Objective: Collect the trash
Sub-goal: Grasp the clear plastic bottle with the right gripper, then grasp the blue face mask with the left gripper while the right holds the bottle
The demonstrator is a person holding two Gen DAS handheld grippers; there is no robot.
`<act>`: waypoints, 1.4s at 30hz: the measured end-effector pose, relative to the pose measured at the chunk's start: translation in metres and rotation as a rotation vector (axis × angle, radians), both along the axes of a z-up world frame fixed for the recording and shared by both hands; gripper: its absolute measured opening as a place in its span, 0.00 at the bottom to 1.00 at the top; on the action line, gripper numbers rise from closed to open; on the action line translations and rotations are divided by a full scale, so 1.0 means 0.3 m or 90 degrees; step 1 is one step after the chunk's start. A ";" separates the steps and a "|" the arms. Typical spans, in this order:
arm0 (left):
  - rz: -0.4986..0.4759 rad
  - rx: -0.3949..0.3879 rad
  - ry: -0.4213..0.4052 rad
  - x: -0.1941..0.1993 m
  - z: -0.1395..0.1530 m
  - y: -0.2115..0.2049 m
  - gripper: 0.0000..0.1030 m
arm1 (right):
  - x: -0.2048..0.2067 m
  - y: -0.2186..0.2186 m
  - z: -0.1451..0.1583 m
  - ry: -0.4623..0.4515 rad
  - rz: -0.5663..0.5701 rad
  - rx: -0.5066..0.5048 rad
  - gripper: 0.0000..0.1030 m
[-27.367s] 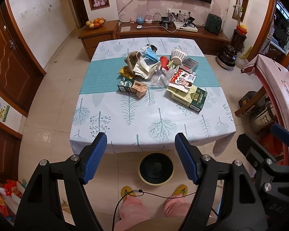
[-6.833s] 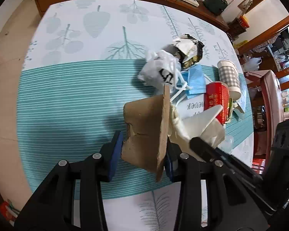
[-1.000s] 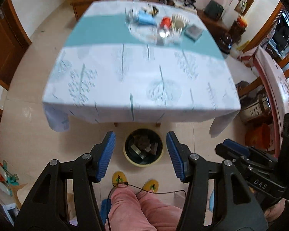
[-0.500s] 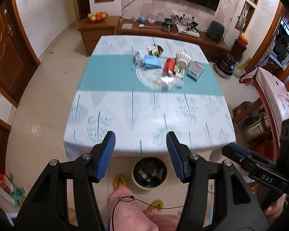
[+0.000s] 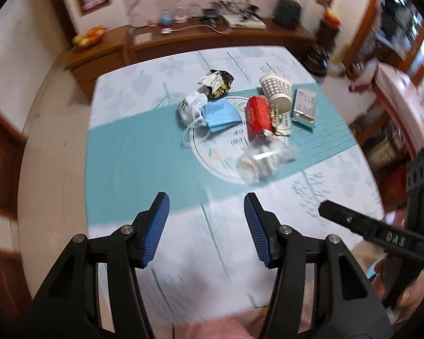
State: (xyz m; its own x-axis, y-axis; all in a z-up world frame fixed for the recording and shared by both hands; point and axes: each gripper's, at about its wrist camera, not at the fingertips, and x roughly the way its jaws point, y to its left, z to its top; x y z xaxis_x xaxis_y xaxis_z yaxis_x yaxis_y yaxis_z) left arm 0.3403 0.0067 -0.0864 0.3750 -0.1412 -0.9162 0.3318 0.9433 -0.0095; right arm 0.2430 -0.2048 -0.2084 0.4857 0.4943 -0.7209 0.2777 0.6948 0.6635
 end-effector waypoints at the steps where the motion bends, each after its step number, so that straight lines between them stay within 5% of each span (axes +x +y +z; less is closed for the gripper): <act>1: -0.022 0.008 0.006 0.064 -0.031 -0.006 0.50 | 0.052 0.006 -0.043 0.014 -0.020 0.012 0.53; 10: -0.125 0.015 0.054 0.432 -0.226 -0.064 0.50 | 0.359 0.042 -0.328 0.070 -0.169 0.128 0.59; 19: -0.195 0.014 0.093 0.538 -0.318 -0.158 0.50 | 0.478 0.042 -0.457 0.070 -0.271 0.190 0.63; 22: -0.216 0.017 0.094 0.558 -0.337 -0.203 0.50 | 0.495 0.032 -0.458 0.053 -0.285 0.177 0.61; 25: -0.237 0.021 0.101 0.576 -0.362 -0.254 0.50 | 0.540 0.044 -0.426 0.031 -0.256 0.137 0.26; 29: -0.257 0.039 0.114 0.610 -0.420 -0.329 0.50 | 0.571 0.046 -0.367 0.014 -0.237 0.089 0.23; 42: -0.302 0.123 0.189 0.664 -0.648 -0.434 0.49 | 0.453 -0.046 -0.309 -0.001 -0.251 0.092 0.23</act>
State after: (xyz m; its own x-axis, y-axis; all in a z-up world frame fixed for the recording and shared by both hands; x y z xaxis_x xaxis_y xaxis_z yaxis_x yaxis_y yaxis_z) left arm 0.5397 -0.1234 -0.2807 0.0355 -0.0505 -0.9981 0.7276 0.6860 -0.0088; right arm 0.3787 -0.2185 -0.3010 0.6584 0.3662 -0.6575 0.5032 0.4356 0.7464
